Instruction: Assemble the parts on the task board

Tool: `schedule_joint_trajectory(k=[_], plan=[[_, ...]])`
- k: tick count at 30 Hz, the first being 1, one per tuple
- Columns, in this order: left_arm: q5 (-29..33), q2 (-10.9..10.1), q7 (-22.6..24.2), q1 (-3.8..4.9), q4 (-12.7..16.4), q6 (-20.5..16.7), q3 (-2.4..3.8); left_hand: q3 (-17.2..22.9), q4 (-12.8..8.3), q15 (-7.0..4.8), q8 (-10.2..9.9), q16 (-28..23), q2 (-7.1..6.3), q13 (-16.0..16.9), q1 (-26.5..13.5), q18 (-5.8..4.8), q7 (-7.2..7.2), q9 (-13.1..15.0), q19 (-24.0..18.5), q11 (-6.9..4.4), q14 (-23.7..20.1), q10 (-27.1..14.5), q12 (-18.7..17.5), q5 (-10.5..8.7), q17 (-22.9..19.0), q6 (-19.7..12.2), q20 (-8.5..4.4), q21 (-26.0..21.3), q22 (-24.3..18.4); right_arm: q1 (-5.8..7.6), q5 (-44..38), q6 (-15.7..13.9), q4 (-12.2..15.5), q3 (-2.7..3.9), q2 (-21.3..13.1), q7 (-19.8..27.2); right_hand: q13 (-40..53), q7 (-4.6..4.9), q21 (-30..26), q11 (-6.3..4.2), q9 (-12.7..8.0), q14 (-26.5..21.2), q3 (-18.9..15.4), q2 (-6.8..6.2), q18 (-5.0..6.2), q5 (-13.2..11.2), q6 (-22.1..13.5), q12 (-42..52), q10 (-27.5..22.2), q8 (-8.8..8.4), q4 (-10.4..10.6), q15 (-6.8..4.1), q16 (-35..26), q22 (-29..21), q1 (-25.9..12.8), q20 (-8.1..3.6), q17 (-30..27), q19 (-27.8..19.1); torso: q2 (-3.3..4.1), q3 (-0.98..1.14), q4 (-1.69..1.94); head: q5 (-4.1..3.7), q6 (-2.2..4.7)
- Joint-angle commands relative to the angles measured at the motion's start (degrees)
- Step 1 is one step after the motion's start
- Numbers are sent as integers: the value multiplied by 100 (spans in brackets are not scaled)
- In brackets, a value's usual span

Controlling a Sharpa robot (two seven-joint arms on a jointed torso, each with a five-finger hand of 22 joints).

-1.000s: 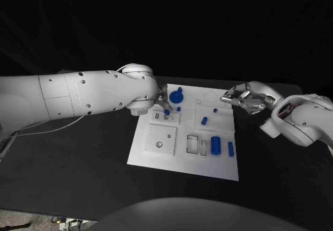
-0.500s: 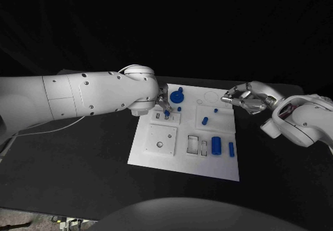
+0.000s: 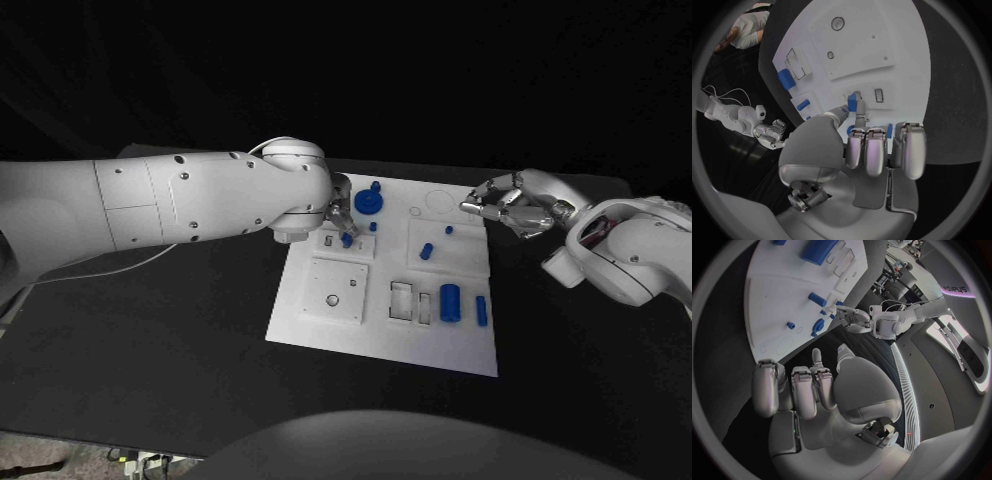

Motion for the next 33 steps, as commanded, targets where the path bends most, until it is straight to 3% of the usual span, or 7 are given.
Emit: schedule_joint_trajectory(k=[1, 21, 33], plan=[[-52, 4, -720, -11, 8, 151, 1, -4, 41, -13, 28, 14, 17, 1507, -40, -47, -50, 991, 360, -25, 582, 603, 14, 8, 1509, 39, -55, 30, 1242, -11, -1, 24, -10, -1, 8, 64, 1508, 5, -24, 35, -8, 597, -1, 3, 81, 21, -55, 22, 607, -39, -31, 49, 20, 1114, 61, -8, 1508, -36, 1, 0, 3, 3, 0], [-117, -34, -727, -28, -14, 146, 1, -7, 61, -11, 20, 14, 34, 1507, -68, -33, -45, 1009, 322, -22, 582, 603, 14, 5, 1509, 10, -55, -5, 1198, -50, 6, 18, -37, -1, 16, 80, 1508, 6, -24, 35, -8, 597, -1, 3, 81, 23, -57, 22, 607, -40, -32, 49, 20, 1115, 64, -8, 1508, -36, 0, -2, 1, 20, 0], [-112, -23, -670, -36, -9, 114, 1, -157, 225, 9, 9, 14, 69, 1507, -280, -20, -14, 1099, 286, 3, 582, 603, 14, -97, 1509, -48, -40, -46, 1159, -56, 7, 14, -43, -1, 21, 87, 1508, 6, -32, 37, -6, 597, 1, 4, 83, 32, -65, 22, 607, -39, -37, 49, 20, 1112, 77, -7, 1508, -44, -1, 0, 1, 26, 0]])
